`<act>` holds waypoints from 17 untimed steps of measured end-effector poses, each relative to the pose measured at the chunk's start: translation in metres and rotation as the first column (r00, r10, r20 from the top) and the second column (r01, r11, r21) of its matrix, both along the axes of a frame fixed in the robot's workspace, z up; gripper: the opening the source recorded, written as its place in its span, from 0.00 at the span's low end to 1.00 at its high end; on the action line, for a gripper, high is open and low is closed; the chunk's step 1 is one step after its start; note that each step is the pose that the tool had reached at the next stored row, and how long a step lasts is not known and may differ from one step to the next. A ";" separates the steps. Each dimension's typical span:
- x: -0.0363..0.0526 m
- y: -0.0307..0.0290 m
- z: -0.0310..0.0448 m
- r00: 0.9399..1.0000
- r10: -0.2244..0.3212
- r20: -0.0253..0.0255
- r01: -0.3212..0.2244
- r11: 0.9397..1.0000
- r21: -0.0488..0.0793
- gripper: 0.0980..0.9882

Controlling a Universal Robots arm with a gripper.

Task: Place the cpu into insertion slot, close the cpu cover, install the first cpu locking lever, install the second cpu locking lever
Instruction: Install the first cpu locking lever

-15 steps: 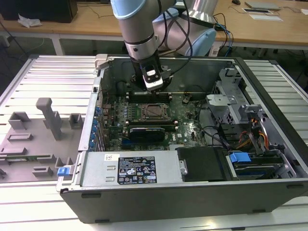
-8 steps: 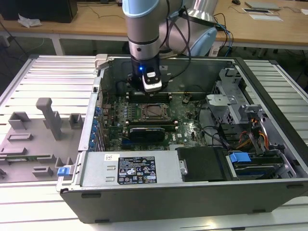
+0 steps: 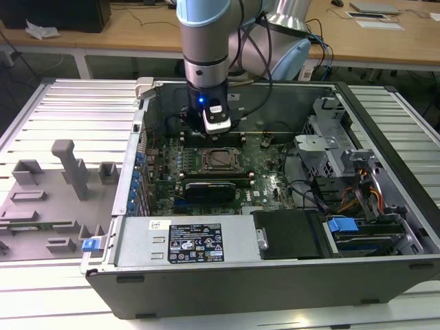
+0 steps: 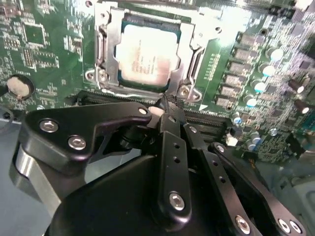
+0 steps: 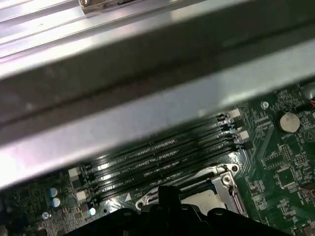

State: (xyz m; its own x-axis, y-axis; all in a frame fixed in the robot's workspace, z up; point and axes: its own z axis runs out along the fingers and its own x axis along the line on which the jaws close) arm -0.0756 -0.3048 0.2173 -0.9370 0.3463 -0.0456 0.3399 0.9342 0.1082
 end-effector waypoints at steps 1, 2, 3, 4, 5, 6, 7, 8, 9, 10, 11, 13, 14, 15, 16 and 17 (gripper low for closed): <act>0.0000 -0.0018 0.0000 1.000 0.000 -0.001 0.000 1.000 -0.003 0.01; 0.0000 -0.0036 0.0000 1.000 0.000 -0.002 0.000 1.000 -0.008 0.01; 0.0001 -0.0048 -0.0001 1.000 0.000 -0.005 0.000 1.000 -0.017 0.01; 0.0000 -0.0051 0.0000 1.000 0.000 -0.008 0.000 1.000 -0.027 0.01; 0.0000 -0.0053 0.0000 1.000 0.005 -0.011 -0.006 0.999 -0.042 0.01; 0.0000 -0.0053 0.0000 1.000 0.012 -0.012 -0.012 0.999 -0.049 0.01; 0.0001 -0.0055 0.0000 0.999 0.030 -0.013 -0.031 0.998 -0.054 0.01; 0.0026 -0.0066 0.0000 0.999 0.039 -0.014 -0.040 0.998 -0.054 0.01; 0.0059 -0.0085 0.0000 0.999 0.043 -0.016 -0.043 0.998 -0.054 0.01; 0.0080 -0.0096 0.0000 0.999 0.044 -0.017 -0.045 0.998 -0.053 0.01; 0.0110 -0.0110 -0.0001 0.999 0.046 -0.019 -0.047 0.997 -0.053 0.01; 0.0195 -0.0143 -0.0001 0.998 0.050 -0.028 -0.051 0.997 -0.054 0.01; 0.0220 -0.0149 -0.0001 0.998 0.051 -0.031 -0.052 0.997 -0.054 0.01; 0.0248 -0.0153 -0.0001 0.998 0.053 -0.036 -0.055 0.997 -0.055 0.01; 0.0295 -0.0156 -0.0001 0.996 0.069 -0.049 -0.072 0.996 -0.056 0.01; 0.0304 -0.0156 0.0002 0.996 0.076 -0.053 -0.079 0.995 -0.056 0.01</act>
State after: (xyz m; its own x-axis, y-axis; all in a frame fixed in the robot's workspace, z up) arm -0.0452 -0.3204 0.2175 -0.9625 0.2710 -0.0149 0.2703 0.9621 0.0374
